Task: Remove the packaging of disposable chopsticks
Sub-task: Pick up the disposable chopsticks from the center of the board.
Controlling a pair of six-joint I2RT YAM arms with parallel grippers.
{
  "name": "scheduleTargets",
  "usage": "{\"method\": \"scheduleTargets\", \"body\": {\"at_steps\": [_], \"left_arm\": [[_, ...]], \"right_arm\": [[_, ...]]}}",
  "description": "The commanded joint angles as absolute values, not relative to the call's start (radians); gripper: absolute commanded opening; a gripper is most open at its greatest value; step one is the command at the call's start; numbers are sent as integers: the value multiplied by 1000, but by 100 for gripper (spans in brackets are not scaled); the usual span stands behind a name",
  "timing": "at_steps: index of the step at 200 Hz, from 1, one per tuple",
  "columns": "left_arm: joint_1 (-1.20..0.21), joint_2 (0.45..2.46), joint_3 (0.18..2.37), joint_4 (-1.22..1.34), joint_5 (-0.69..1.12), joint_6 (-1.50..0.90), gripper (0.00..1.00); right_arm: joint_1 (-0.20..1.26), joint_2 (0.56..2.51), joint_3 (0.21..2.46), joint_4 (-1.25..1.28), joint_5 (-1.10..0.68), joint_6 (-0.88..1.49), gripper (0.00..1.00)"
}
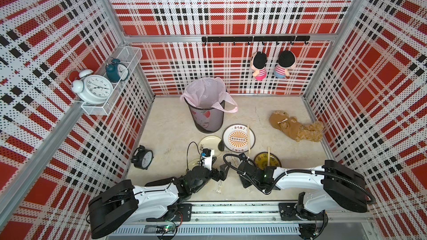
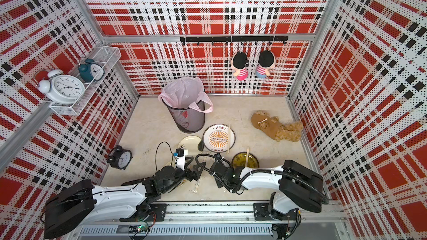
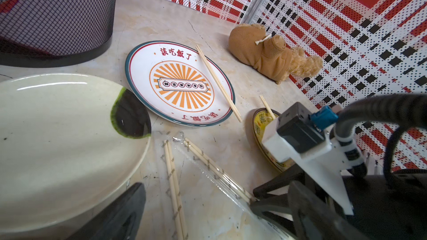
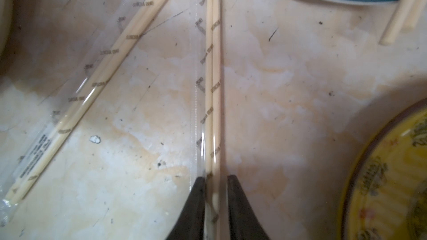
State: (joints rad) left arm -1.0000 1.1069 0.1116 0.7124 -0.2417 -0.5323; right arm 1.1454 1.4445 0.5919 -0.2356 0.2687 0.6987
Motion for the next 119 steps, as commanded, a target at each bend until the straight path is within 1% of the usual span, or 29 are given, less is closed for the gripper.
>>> {"method": "scheduleTargets", "body": {"at_steps": [1,39,51,65,78,119], "left_arm": [[-999,1120,118,744,-251,-526,99],[-1000,1120,118,749,-250,-526,99],[-1000,1122,118,749,-253,-526,99],[-1000,1124,117,748,-253,-526,99],[-1000,1124,117,749,-253,-526,99],[-1000,1129,120,749,-256,-524,99]], "right_arm": [[1152,1419,555,-268,242,687,22],[1143,1397,561,-268,232,664,32],[1143,1402,566,-274,226,659,38],[1143,1408,574,-298,228,663,39],[1143,1418,580,-328,245,675,39],[1158,1487,602,-437,312,742,27]]}}
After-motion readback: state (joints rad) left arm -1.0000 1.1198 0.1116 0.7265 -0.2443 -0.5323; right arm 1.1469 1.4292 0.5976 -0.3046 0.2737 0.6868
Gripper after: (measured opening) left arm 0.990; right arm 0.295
